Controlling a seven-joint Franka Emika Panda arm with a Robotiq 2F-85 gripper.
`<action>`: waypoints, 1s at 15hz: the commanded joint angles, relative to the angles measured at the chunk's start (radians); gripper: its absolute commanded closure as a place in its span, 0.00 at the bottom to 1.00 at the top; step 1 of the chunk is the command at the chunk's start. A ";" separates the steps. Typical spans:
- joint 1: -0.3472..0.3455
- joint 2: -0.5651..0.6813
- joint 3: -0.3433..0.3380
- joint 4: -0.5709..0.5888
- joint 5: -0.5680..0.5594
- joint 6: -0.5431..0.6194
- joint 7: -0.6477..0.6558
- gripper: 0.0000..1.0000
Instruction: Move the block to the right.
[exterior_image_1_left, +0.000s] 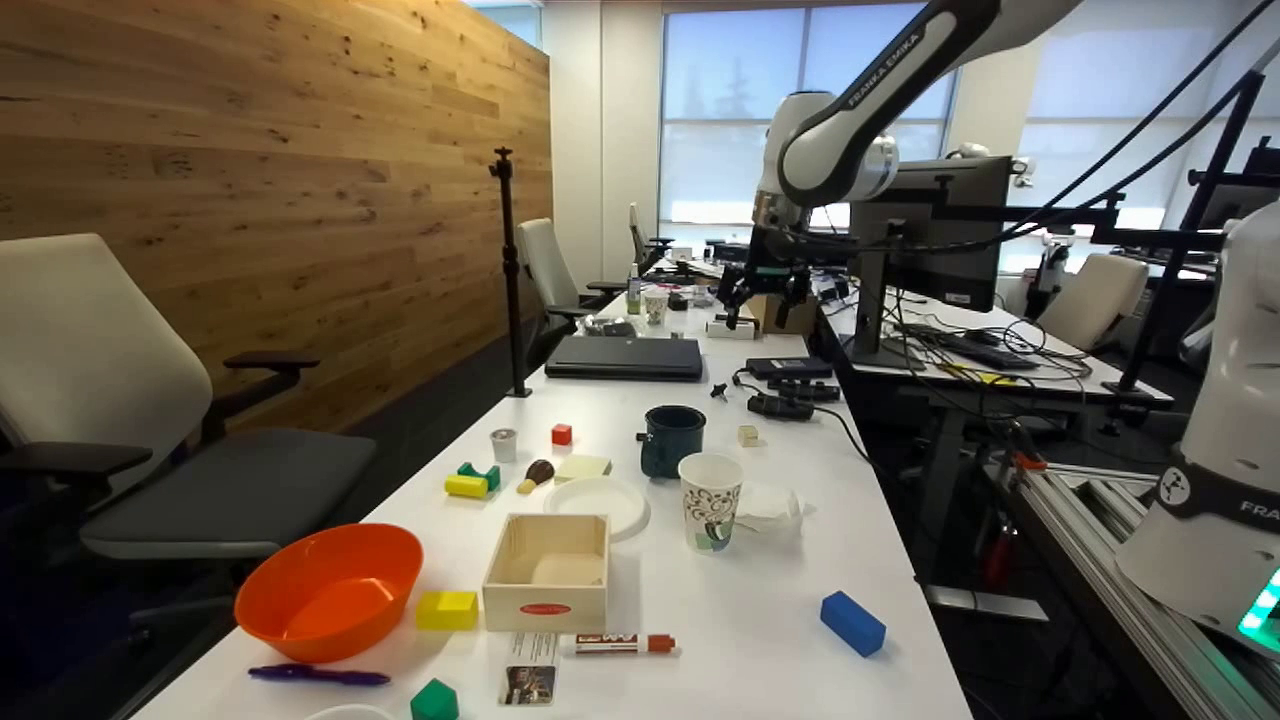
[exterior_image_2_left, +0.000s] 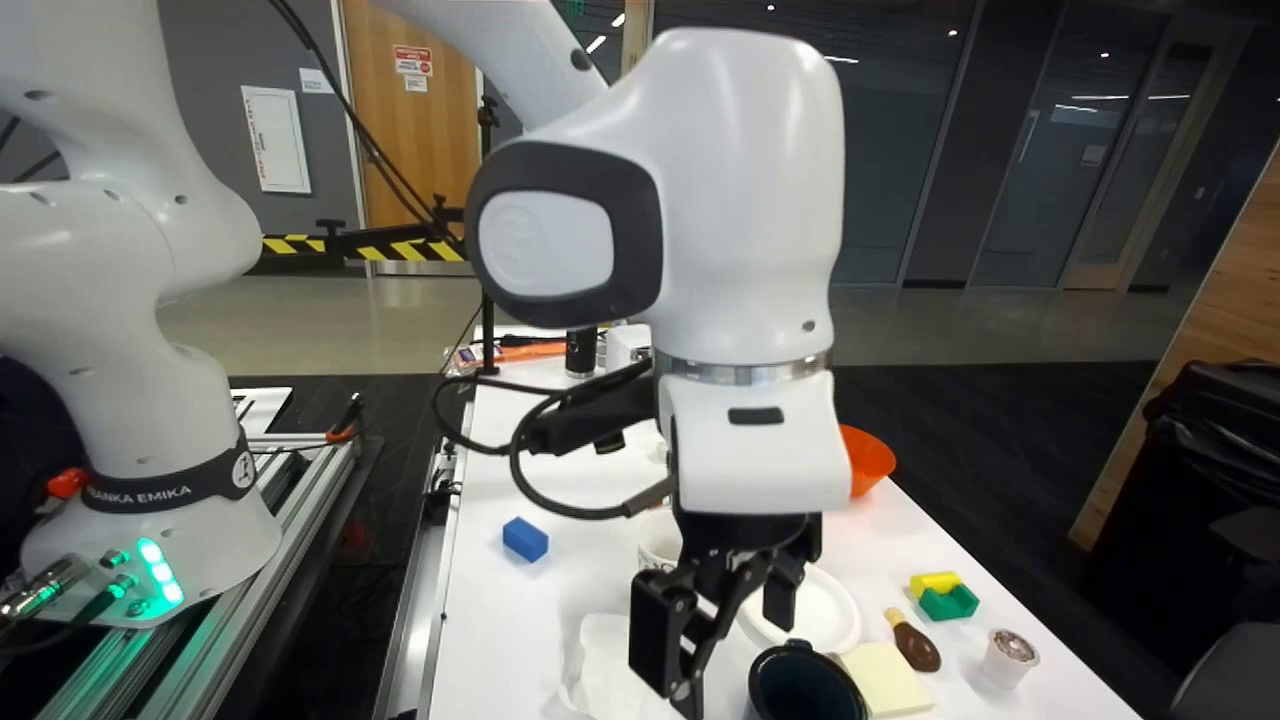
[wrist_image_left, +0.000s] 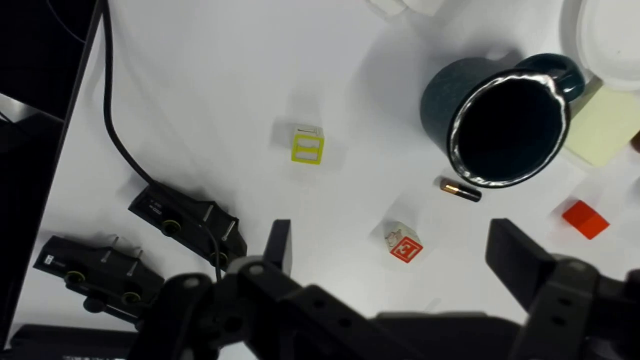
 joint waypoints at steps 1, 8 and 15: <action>0.002 0.113 -0.023 0.037 0.051 0.085 0.037 0.00; 0.025 0.134 -0.043 0.018 0.072 0.098 0.021 0.00; 0.011 0.299 -0.026 0.118 0.147 0.085 0.034 0.00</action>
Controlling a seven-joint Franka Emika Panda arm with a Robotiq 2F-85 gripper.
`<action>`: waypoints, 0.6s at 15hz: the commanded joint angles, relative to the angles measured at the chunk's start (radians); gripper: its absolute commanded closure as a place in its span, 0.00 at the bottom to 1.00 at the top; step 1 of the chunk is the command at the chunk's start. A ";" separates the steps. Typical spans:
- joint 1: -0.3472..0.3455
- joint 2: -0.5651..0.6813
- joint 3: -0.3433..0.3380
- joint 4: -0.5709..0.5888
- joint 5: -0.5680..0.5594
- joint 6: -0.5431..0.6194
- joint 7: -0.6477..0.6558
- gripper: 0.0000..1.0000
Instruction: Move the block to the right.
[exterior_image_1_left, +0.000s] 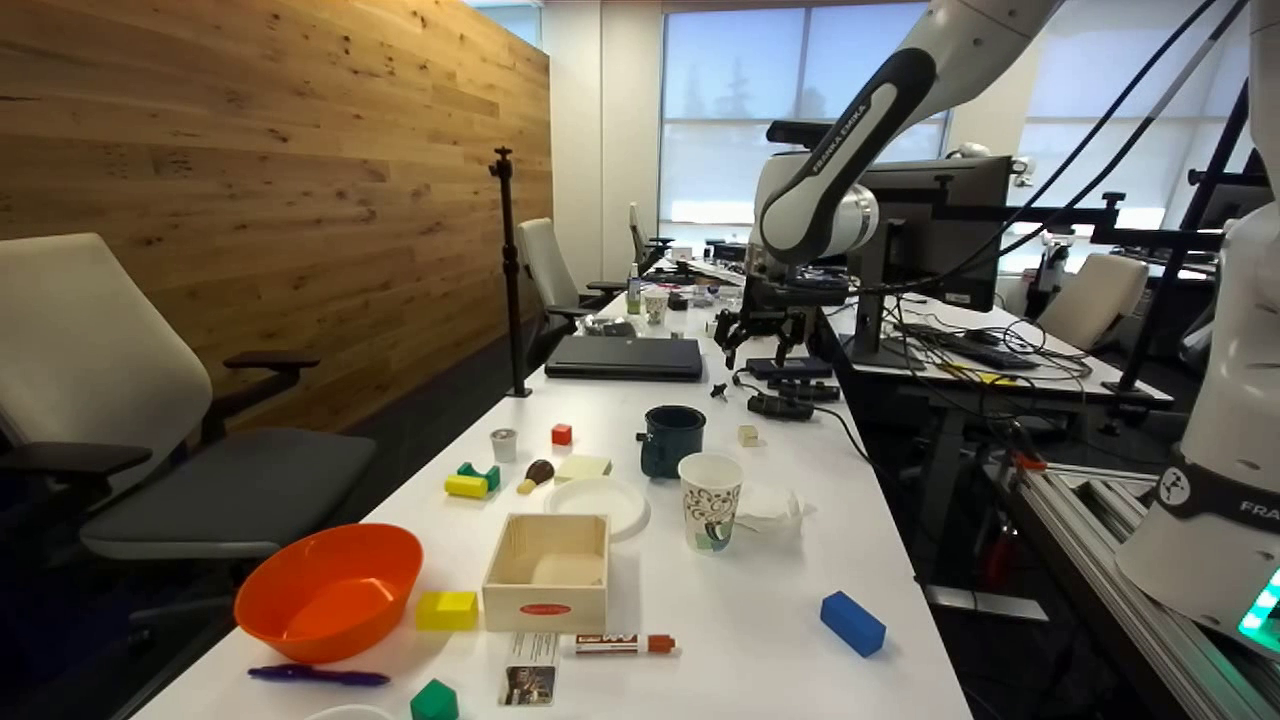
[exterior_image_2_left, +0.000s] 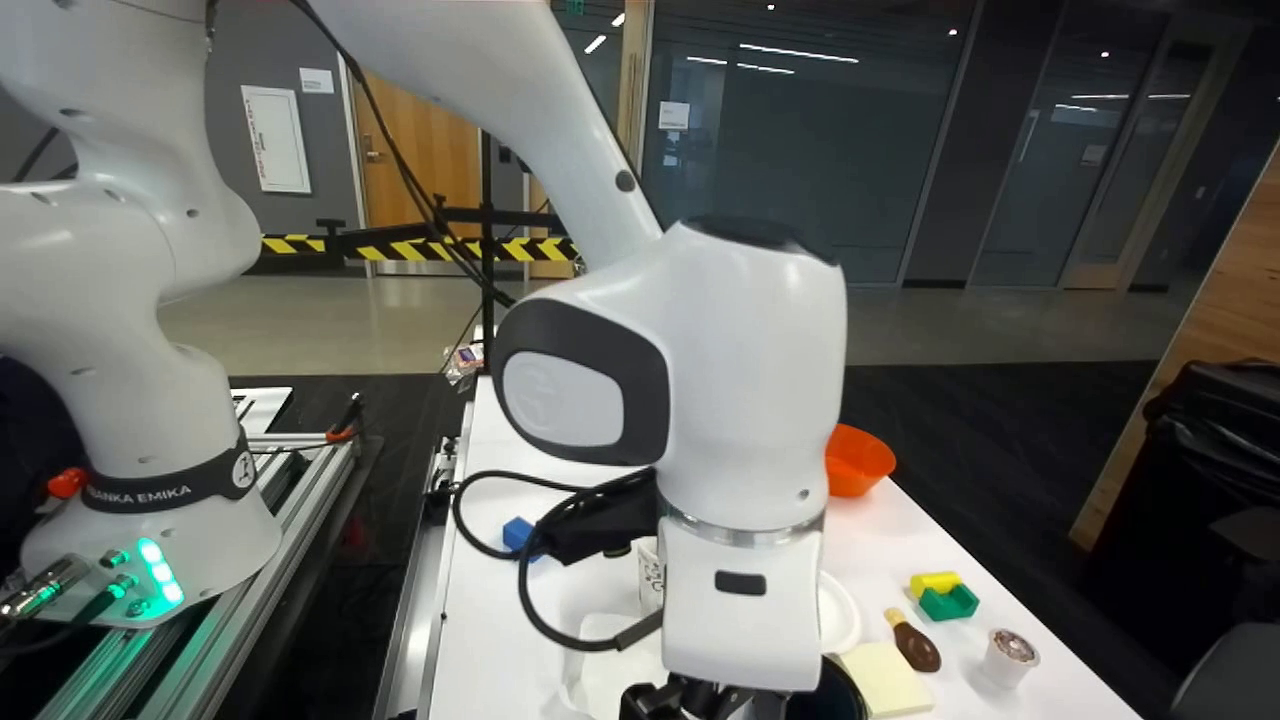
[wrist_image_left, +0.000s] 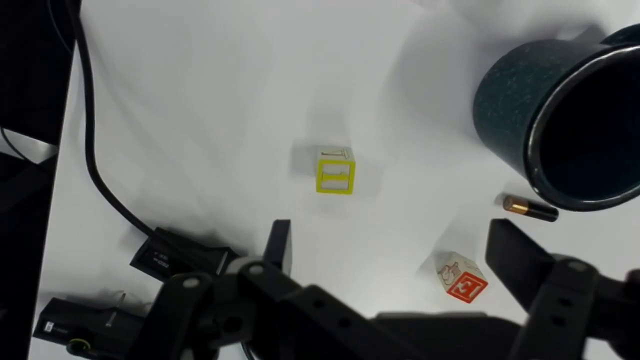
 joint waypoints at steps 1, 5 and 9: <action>-0.007 0.135 0.010 0.102 0.102 -0.014 -0.004 0.00; -0.014 0.246 0.020 0.192 0.174 -0.040 0.003 0.00; -0.021 0.317 0.015 0.270 0.202 -0.079 0.007 0.00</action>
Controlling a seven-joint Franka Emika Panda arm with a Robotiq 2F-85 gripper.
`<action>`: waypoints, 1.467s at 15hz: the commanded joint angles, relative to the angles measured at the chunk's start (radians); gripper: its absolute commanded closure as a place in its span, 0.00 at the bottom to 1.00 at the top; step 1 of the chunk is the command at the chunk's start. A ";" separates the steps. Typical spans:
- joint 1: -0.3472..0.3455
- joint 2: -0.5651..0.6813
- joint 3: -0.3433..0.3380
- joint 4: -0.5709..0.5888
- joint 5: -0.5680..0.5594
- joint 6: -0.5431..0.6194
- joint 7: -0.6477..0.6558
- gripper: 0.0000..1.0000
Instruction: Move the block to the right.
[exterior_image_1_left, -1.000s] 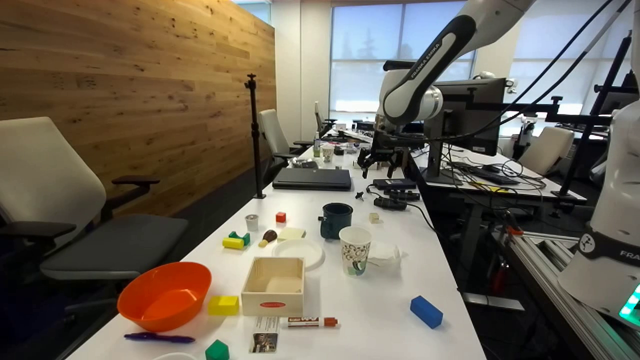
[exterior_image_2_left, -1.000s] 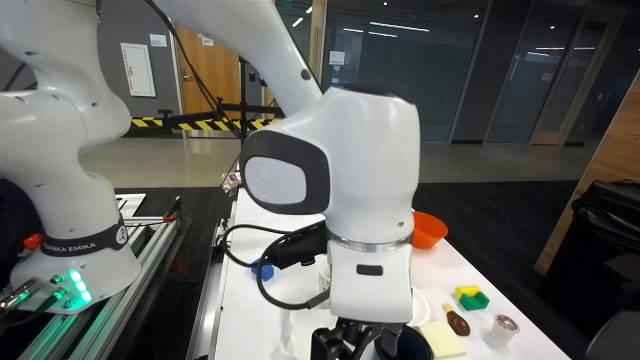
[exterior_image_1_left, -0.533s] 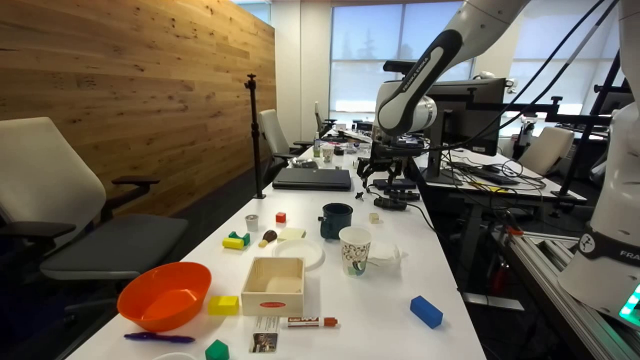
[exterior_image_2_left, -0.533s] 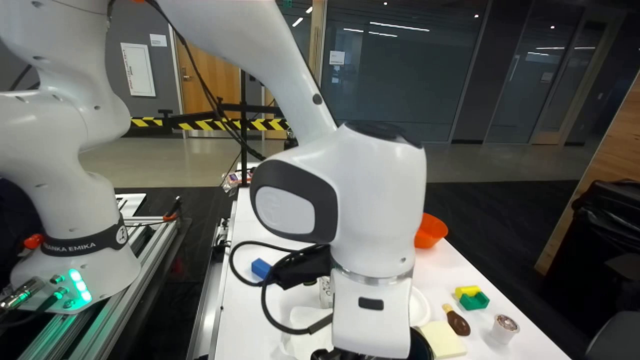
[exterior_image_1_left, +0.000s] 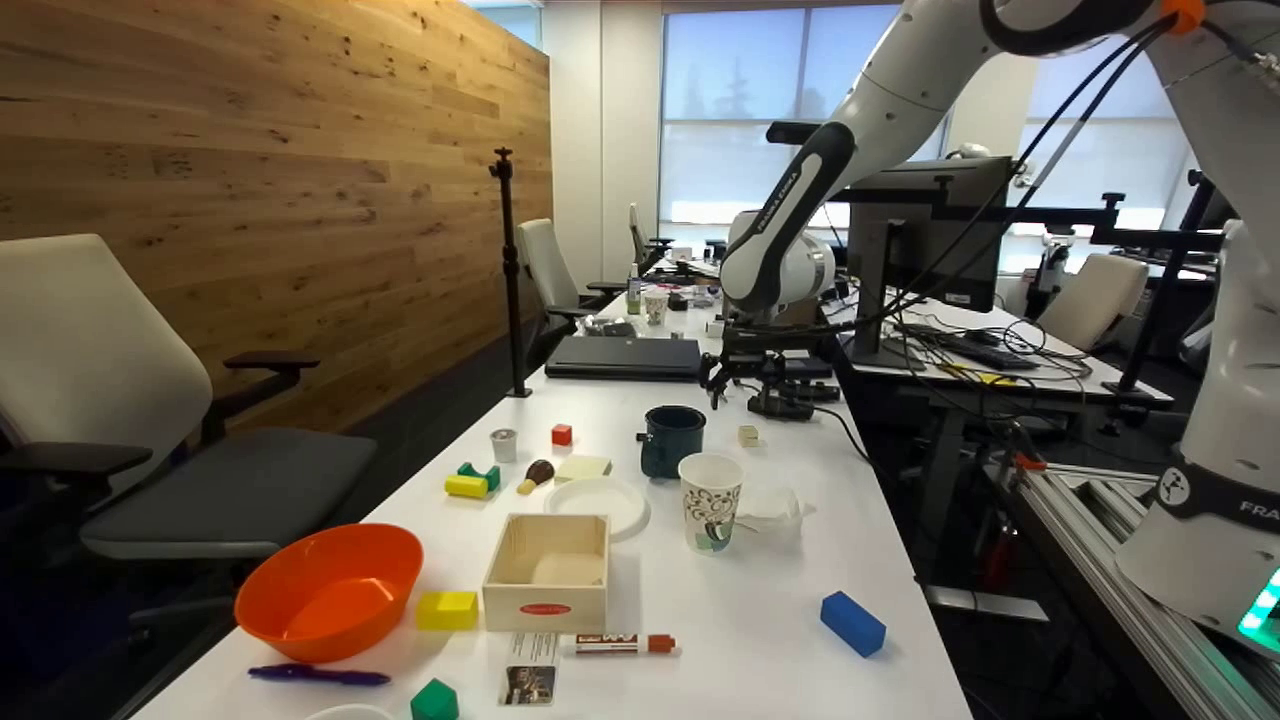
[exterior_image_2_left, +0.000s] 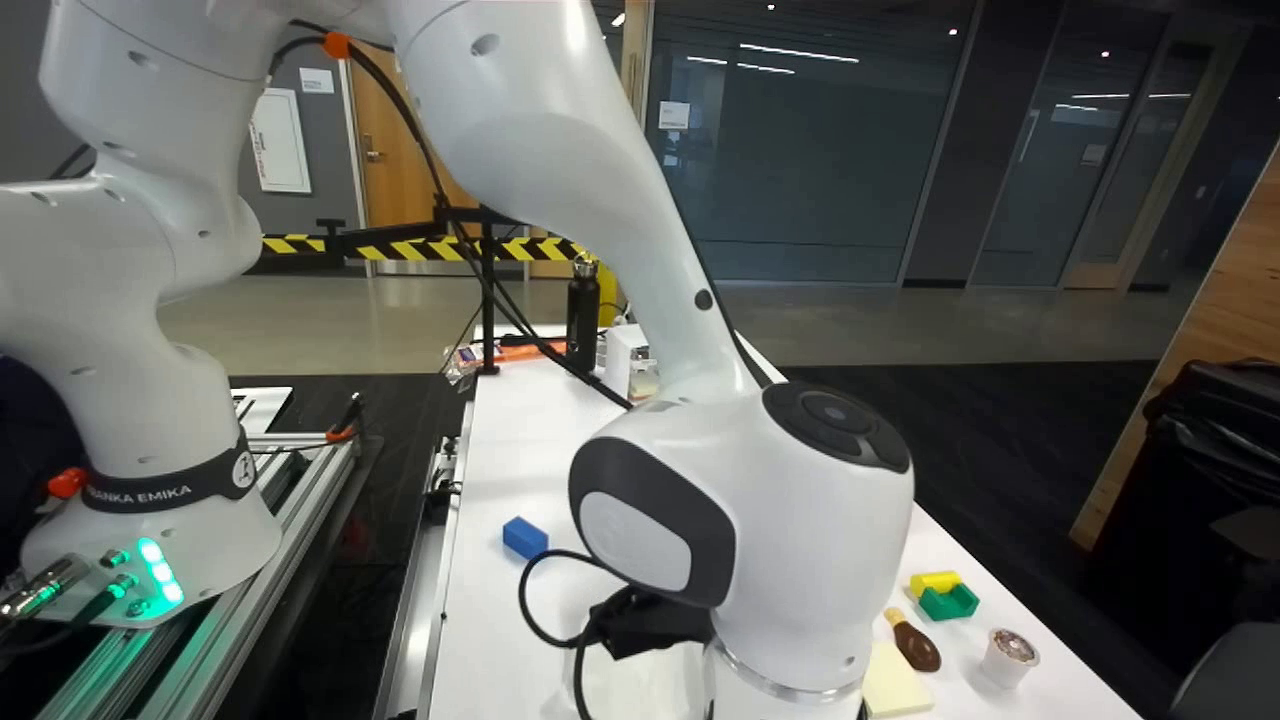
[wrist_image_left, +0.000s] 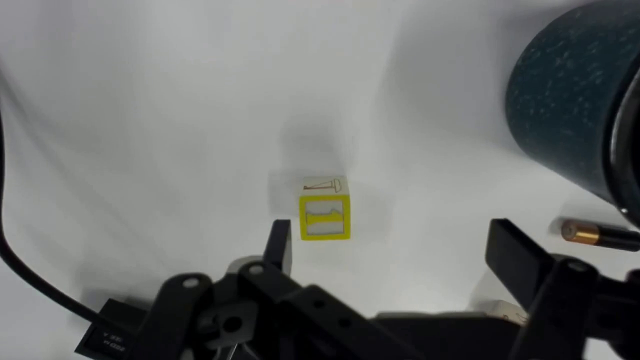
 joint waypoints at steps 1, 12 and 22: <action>-0.016 0.066 -0.004 0.099 0.043 -0.065 0.007 0.00; -0.016 0.144 -0.073 0.152 0.012 -0.117 0.006 0.00; -0.011 0.165 -0.058 0.160 0.015 -0.152 0.004 0.23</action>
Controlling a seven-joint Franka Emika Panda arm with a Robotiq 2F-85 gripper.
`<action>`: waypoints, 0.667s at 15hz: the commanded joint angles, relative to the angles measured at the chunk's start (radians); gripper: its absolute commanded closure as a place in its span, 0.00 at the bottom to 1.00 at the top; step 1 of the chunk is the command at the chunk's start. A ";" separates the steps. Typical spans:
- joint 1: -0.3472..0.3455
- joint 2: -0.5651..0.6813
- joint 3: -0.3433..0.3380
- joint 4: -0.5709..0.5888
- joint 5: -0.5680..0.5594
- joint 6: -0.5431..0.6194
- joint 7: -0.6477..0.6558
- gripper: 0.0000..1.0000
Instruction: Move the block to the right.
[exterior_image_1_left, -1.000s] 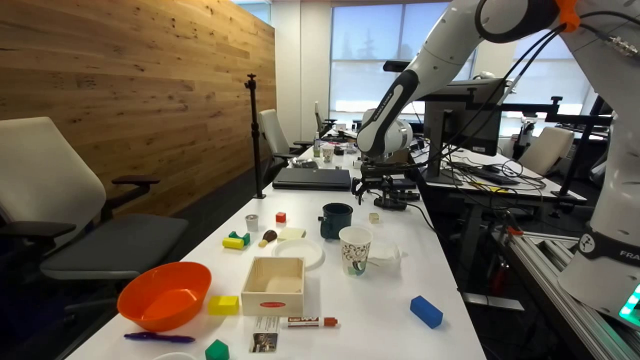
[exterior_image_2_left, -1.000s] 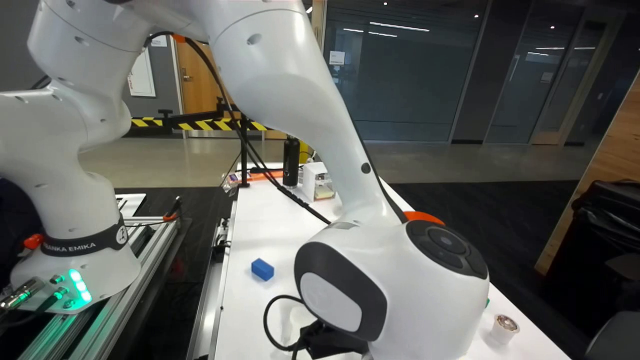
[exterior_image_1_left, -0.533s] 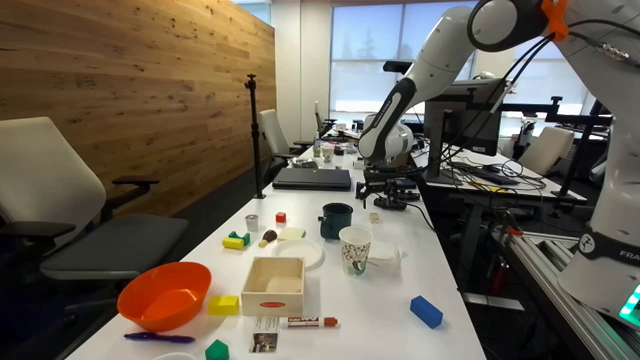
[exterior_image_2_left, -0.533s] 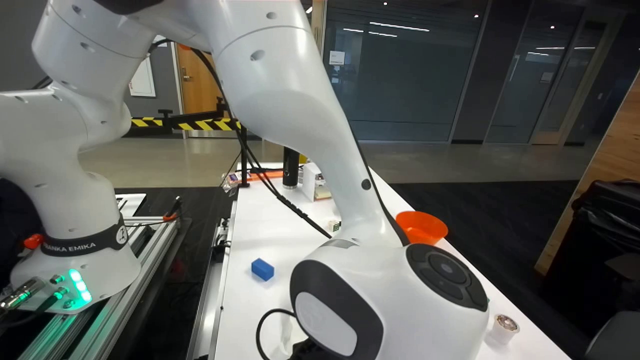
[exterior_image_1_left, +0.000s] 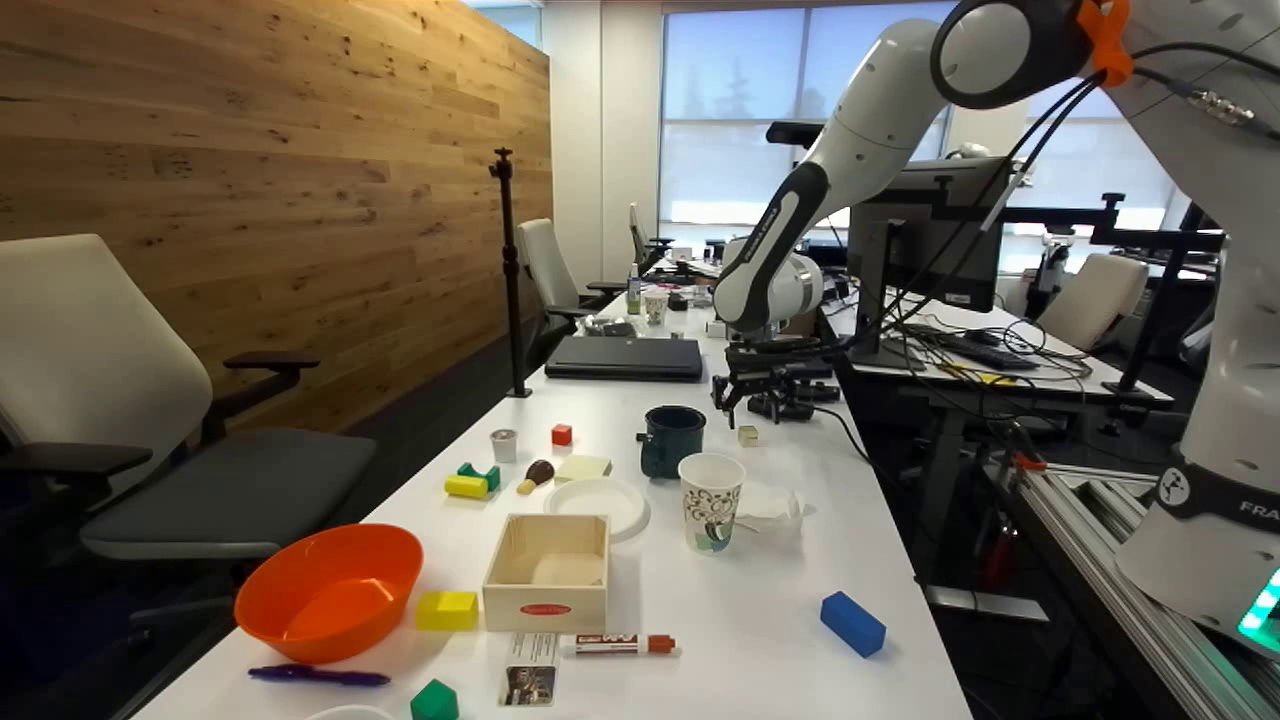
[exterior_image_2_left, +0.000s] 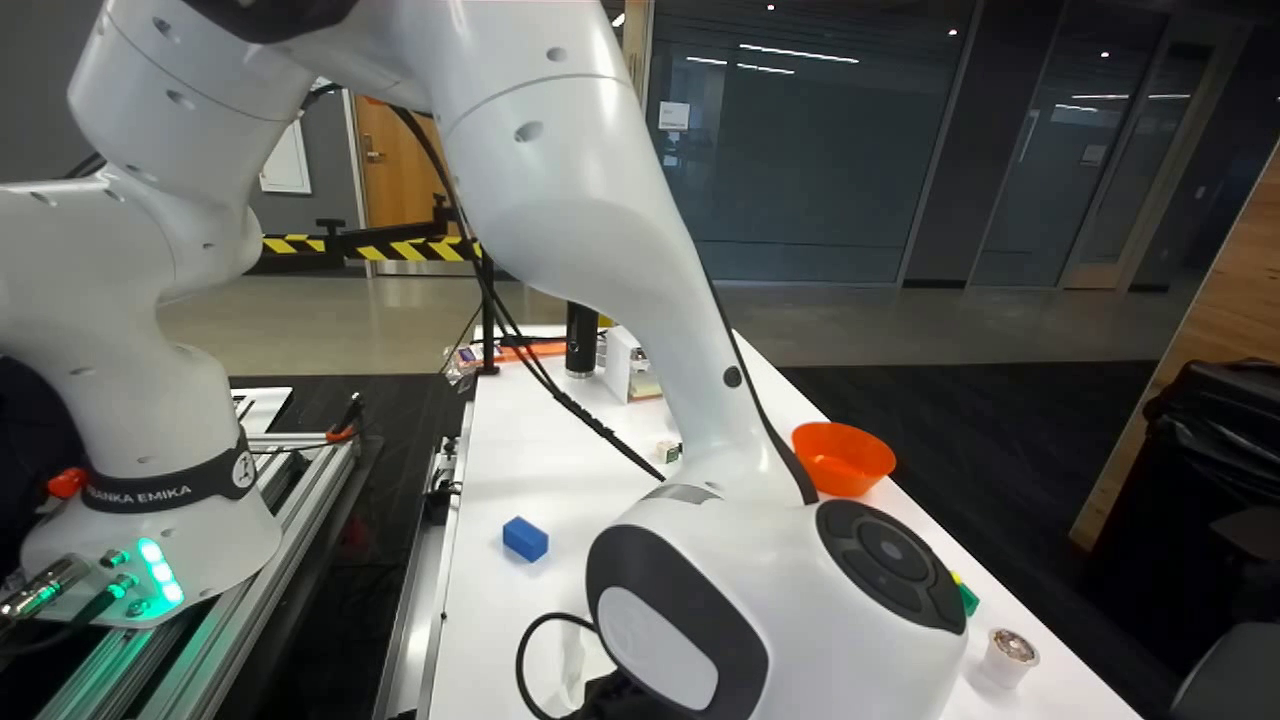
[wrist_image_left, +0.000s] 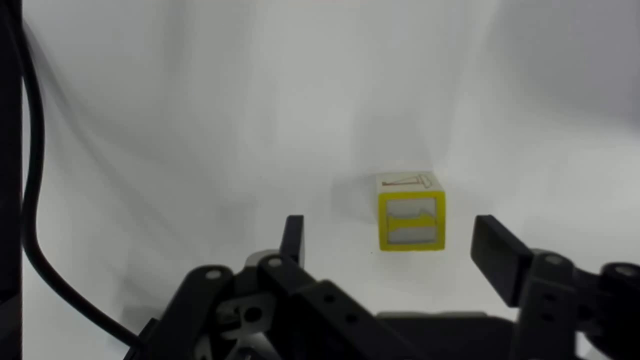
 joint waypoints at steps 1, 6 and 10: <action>-0.009 0.019 0.005 0.034 0.007 -0.035 -0.002 0.25; -0.010 0.028 0.006 0.040 0.006 -0.041 -0.002 0.27; -0.010 0.040 0.006 0.049 0.006 -0.046 -0.001 0.47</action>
